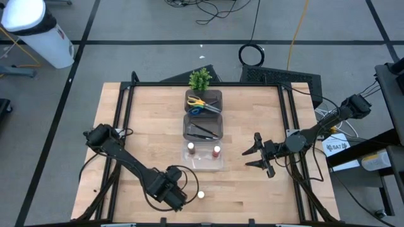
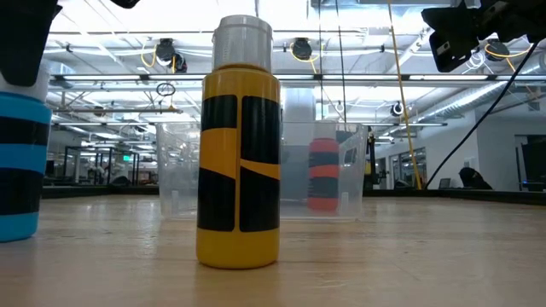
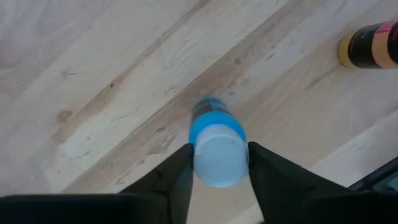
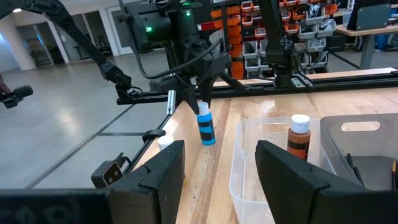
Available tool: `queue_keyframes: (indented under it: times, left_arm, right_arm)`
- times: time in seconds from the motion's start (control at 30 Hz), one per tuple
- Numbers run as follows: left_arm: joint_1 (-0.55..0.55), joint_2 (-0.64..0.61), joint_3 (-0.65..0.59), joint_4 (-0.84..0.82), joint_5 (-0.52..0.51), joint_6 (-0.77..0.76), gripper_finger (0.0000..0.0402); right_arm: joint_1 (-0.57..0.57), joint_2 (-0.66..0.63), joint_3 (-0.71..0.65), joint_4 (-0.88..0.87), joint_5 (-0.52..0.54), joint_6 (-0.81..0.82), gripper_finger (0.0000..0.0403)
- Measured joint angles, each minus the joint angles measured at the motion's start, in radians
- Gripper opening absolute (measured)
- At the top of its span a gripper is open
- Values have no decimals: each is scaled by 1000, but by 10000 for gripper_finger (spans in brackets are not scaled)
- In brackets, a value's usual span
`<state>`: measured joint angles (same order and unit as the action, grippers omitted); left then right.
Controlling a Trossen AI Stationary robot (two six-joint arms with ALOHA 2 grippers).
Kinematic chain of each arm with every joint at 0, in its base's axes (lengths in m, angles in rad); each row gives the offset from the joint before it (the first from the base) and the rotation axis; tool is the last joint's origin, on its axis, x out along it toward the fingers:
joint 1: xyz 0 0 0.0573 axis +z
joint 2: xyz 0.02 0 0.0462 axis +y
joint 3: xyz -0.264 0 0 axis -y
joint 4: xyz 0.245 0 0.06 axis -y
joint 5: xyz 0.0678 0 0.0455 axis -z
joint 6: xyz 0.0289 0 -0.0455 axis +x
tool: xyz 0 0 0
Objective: Pick & Place Paint Supplies
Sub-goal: Put the blue paint bottle into the transparent bin
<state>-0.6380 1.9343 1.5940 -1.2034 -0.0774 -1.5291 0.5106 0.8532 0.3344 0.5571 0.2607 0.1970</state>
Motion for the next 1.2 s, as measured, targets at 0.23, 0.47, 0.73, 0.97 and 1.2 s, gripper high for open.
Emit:
queue_keyframes:
  times: [0.23,0.47,0.73,0.97,1.2]
  left_arm:
    - [5,0,0,-2,-7,0,124]
    - [20,-26,16,-13,-31,21,124]
    - [78,-120,142,-28,-142,166,124]
    - [200,-136,302,-82,-187,393,124]
    - [335,-135,256,-96,-172,483,124]
  right_arm:
    - [0,0,0,0,0,0,183]
    - [0,0,0,0,0,0,183]
    - [0,0,0,0,1,0,183]
    - [0,0,0,-1,0,0,183]
    - [0,0,0,-9,0,0,183]
